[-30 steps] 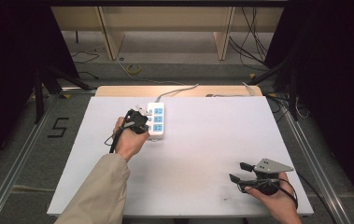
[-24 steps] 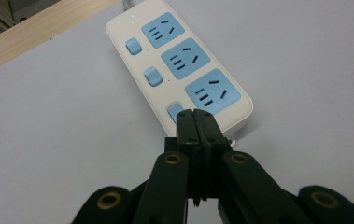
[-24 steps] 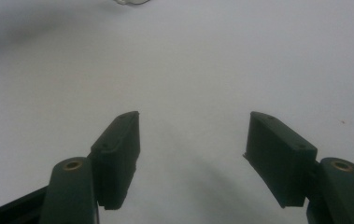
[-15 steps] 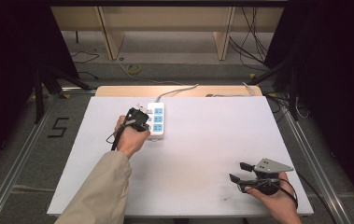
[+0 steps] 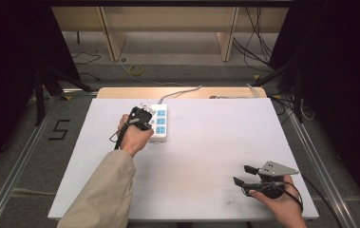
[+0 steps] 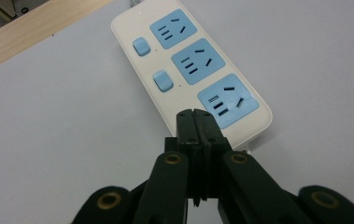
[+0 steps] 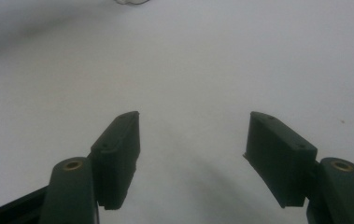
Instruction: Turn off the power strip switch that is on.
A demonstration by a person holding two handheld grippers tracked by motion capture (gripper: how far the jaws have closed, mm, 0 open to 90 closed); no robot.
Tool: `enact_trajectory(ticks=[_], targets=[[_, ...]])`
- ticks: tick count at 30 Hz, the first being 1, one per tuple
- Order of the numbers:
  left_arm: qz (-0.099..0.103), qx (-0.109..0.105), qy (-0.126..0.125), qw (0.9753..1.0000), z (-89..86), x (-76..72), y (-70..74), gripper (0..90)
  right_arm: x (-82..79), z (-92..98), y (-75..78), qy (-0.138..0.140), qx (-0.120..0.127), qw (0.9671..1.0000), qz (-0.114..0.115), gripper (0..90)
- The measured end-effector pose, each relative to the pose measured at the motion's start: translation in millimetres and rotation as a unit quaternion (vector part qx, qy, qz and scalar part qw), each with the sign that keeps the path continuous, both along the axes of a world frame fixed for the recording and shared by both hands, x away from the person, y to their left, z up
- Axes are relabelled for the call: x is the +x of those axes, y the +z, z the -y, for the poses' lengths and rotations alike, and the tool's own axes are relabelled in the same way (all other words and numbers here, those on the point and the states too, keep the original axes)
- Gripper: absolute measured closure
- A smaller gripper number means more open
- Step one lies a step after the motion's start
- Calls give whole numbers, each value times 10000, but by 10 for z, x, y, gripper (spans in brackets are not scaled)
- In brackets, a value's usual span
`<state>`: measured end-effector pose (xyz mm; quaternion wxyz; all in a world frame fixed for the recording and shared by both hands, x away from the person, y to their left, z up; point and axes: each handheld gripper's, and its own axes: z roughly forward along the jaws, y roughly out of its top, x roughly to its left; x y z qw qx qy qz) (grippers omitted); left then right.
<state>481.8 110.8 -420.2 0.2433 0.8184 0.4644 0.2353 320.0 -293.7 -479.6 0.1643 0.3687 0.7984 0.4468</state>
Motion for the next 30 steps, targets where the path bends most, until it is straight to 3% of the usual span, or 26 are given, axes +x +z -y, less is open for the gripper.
enact_trajectory(ticks=[30], targets=[[-124, 187, -14, 9997, 127, 172, 37, 897, 0, 1, 1, 9, 10, 10000, 3, 360]])
